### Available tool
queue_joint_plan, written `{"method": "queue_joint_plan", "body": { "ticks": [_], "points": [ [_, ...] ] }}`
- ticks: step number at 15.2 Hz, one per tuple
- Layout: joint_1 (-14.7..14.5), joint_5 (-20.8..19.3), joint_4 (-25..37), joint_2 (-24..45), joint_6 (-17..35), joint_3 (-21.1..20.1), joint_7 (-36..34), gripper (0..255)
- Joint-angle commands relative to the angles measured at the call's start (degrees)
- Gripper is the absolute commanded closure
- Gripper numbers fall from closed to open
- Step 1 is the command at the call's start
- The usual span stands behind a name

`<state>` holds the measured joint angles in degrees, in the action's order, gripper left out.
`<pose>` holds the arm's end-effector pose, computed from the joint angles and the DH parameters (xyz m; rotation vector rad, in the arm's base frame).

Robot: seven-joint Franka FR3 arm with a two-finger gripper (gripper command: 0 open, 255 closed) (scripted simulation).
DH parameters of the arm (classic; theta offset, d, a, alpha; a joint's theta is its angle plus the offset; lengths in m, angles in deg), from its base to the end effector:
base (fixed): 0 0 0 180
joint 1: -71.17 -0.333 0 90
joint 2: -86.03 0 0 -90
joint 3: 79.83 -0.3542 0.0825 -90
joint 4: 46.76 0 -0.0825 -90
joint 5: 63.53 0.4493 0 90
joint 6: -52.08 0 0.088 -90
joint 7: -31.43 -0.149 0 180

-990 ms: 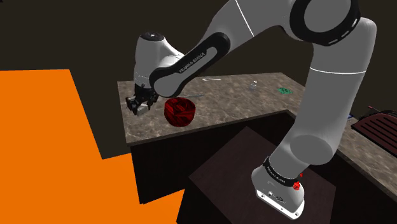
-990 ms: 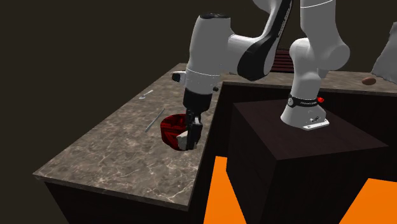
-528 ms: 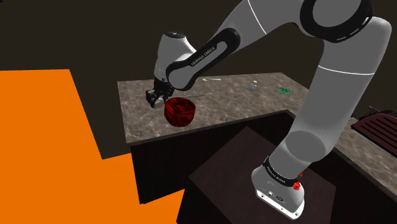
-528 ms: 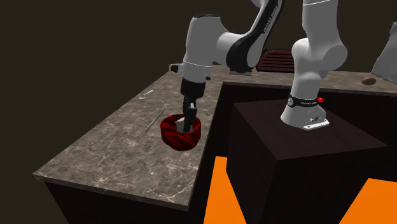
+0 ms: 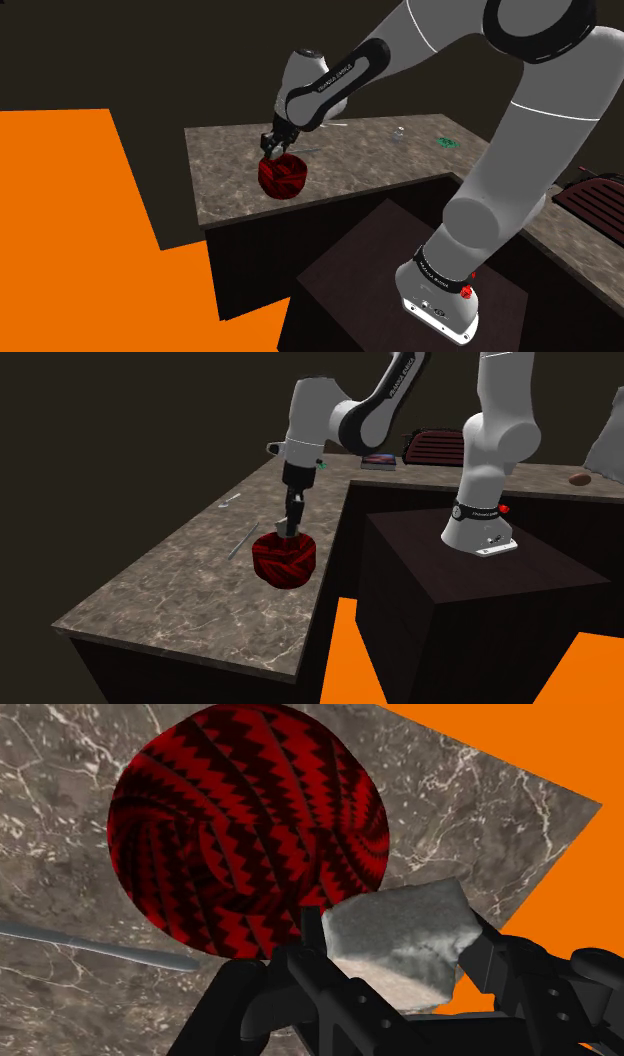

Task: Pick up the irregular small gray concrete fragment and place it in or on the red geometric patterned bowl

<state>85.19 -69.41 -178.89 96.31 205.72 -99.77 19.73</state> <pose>0.5966 0.0658 0.2386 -3.0879 0.0388 -0.3186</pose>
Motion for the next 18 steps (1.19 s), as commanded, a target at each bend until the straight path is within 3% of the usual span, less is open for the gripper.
{"method": "queue_joint_plan", "body": {
  "ticks": [1,3,18],
  "points": [
    [2.37,1.88,-0.40,-0.54,-0.07,0.38,4.38,255],
    [5.28,3.93,-0.70,-0.81,-0.05,1.04,9.65,255],
    [2.76,-2.06,-1.05,8.25,9.03,4.43,5.55,255]
  ]
}}
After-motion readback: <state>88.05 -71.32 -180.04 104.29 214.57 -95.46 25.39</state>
